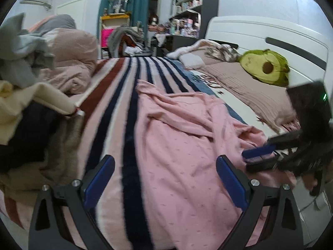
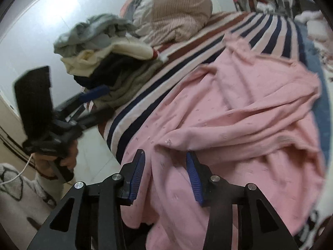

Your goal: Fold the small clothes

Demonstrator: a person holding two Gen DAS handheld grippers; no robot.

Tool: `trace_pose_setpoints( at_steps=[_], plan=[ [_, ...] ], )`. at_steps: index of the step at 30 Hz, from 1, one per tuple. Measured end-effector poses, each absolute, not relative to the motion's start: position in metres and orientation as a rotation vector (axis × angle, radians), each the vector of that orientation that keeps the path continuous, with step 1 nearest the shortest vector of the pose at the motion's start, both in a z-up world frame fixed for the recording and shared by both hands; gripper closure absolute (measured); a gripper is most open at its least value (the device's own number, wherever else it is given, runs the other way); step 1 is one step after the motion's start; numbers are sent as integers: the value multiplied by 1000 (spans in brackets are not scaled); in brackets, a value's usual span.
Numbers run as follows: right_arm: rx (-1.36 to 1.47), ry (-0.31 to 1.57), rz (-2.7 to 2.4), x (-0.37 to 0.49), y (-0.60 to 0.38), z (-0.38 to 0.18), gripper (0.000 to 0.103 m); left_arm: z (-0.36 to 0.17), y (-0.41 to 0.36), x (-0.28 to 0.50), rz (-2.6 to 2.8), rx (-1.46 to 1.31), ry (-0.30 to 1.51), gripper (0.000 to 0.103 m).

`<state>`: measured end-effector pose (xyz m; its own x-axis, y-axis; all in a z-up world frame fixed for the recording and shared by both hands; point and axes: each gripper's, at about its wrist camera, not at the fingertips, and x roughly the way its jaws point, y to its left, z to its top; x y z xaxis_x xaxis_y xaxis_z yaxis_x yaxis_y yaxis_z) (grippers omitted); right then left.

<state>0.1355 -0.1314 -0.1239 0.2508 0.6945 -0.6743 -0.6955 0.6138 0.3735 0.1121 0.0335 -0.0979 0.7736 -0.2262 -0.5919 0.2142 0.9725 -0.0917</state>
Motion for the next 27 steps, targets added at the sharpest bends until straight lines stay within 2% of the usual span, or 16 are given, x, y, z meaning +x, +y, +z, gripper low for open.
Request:
trace_pose_setpoints(
  at_steps=[5,12,15,17,20,23,26,27],
  plan=[
    [18,845,836,127,-180,-107,66,-109,2,114,-375,-71,708,7],
    [-56,871,662,128,-223,-135,66,-138,-55,125,-541,-174,824,10],
    [-60,913,676,125,-234,-148,66,-146,-64,133,-532,-201,849,29],
    [-18,933,756,119,-243,-152,66,-146,-63,135,-512,-194,846,54],
    [43,934,883,106,-251,-153,66,-145,-52,139,-490,-189,850,79],
    [32,943,936,98,-243,-156,66,-141,-44,138,-514,-176,854,88],
    [-56,979,908,95,-226,-163,66,-133,-41,133,-541,-146,843,90],
    [-93,984,892,94,-219,-164,69,-130,-40,133,-553,-148,839,90]
  ],
)
